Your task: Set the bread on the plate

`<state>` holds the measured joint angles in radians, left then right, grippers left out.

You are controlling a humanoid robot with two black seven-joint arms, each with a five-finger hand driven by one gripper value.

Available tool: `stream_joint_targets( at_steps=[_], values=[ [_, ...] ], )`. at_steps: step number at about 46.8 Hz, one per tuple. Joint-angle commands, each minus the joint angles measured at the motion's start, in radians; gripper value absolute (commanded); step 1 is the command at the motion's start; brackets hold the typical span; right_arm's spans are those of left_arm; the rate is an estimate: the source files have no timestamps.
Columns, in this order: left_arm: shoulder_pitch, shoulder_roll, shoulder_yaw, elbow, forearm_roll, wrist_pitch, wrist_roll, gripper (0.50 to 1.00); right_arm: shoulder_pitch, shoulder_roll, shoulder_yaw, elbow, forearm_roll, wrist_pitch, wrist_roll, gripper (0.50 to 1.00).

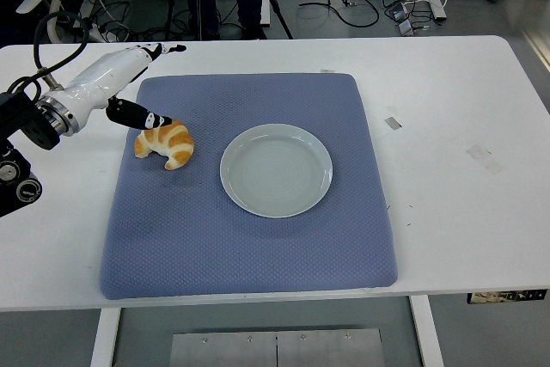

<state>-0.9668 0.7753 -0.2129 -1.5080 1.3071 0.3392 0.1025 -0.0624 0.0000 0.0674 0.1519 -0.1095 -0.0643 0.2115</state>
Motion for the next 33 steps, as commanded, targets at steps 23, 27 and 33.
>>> stream_joint_targets(
  at_steps=[23,27,33],
  values=[
    [-0.010,0.030,0.021,0.017,0.004,-0.155,0.006,0.919,0.000,0.000,0.000,0.000,0.001,0.000,0.000,1.000],
    [-0.010,0.030,0.024,0.029,0.006,-0.158,0.006,0.919,0.000,0.000,0.000,0.000,-0.001,0.000,0.000,1.000],
    [-0.024,0.030,0.058,0.040,0.043,-0.161,0.005,0.916,0.000,0.000,0.000,0.000,-0.001,0.000,0.000,1.000]
  ],
)
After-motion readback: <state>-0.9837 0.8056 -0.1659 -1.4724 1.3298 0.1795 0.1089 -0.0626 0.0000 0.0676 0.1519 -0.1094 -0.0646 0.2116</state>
